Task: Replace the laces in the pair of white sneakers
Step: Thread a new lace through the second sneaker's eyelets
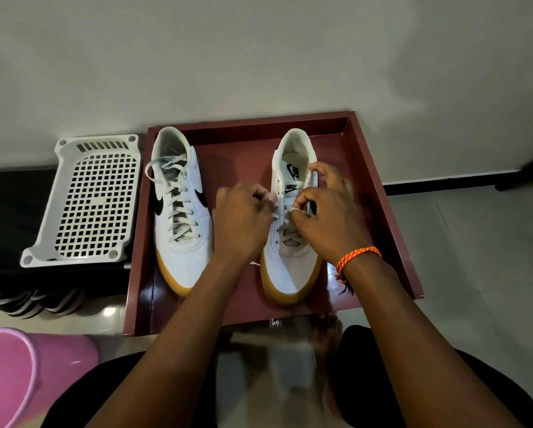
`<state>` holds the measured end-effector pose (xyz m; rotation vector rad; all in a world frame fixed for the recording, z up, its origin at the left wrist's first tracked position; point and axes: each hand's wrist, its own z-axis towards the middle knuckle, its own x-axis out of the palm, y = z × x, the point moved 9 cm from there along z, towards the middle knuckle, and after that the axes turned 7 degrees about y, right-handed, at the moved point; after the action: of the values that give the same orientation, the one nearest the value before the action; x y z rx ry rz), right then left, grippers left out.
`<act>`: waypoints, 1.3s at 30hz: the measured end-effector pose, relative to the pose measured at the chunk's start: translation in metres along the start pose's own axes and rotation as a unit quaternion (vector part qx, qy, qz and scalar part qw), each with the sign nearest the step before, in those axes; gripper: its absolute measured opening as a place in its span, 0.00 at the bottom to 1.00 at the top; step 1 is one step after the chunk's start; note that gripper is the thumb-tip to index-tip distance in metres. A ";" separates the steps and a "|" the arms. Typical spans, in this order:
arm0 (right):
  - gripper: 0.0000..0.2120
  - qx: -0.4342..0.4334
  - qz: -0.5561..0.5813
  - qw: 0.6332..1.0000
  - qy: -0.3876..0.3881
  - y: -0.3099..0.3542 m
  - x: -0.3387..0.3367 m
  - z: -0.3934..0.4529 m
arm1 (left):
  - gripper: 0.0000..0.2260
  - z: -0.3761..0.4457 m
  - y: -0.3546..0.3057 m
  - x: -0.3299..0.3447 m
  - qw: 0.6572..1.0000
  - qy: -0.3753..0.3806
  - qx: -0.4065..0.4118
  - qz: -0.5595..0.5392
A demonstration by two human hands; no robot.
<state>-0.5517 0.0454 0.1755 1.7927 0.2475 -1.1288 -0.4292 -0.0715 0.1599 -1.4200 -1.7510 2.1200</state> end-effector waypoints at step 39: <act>0.05 -0.029 -0.073 0.996 0.033 0.003 0.006 0.001 | 0.07 -0.003 -0.008 -0.017 0.945 0.020 -0.043 -0.323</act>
<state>-0.5471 0.0413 0.1729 1.7846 0.4537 -1.1529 -0.4211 -0.0761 0.1767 -0.7304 -1.9535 1.6633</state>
